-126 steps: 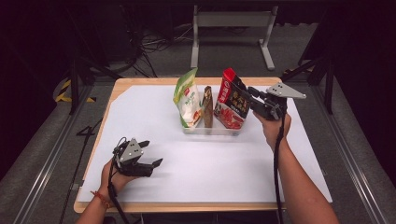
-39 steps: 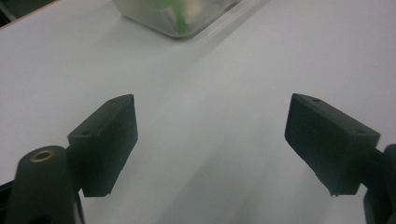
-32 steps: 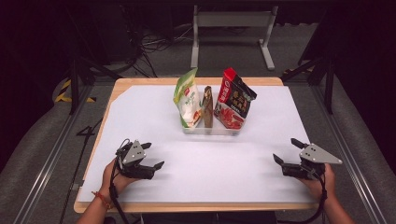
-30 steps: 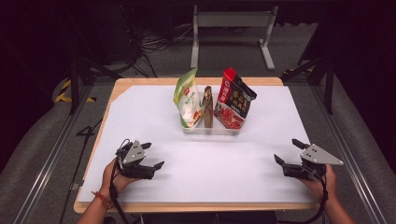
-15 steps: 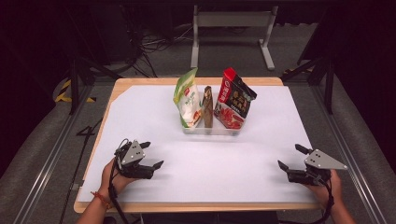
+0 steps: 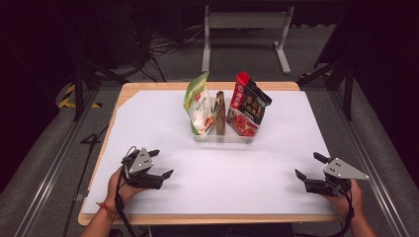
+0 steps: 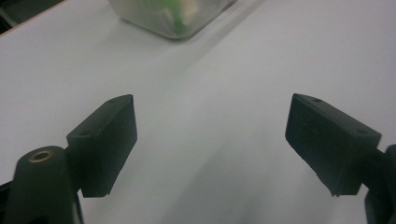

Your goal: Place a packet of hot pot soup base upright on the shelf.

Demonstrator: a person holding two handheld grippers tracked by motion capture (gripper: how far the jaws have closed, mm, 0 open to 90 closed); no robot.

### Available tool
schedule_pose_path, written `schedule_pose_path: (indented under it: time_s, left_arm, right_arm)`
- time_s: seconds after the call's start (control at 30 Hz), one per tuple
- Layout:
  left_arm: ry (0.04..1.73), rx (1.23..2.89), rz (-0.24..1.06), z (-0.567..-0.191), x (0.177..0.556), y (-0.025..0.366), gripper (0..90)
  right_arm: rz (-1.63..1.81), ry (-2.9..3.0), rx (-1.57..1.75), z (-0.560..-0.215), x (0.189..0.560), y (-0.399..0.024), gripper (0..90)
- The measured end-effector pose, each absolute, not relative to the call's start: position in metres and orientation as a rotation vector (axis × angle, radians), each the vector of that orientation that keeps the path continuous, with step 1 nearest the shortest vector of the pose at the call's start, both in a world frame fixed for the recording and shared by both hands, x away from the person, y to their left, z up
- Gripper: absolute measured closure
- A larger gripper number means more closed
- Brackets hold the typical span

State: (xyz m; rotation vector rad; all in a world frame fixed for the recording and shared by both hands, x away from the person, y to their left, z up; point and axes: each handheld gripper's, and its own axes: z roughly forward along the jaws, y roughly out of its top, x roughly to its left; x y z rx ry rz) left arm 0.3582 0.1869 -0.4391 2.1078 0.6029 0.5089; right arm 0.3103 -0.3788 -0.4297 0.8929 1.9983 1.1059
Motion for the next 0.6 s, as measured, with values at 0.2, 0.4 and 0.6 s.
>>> schedule_pose_path:
  time_s: [0.2,0.4,0.6]
  left_arm:
    - [0.604,2.107,0.511,-0.4386,0.3578,0.1873,17.5]
    - [0.606,2.104,0.514,-0.4382,0.3579,0.1875,17.5]
    - [0.610,2.100,0.514,-0.4380,0.3579,0.1880,17.5]
  right_arm:
    - [1.108,1.982,0.898,-0.4284,0.3101,-0.3795,14.8]
    - [1.107,1.979,0.898,-0.4283,0.3109,-0.3800,14.7]
    - [1.106,1.986,0.891,-0.4288,0.3110,-0.3786,14.5]
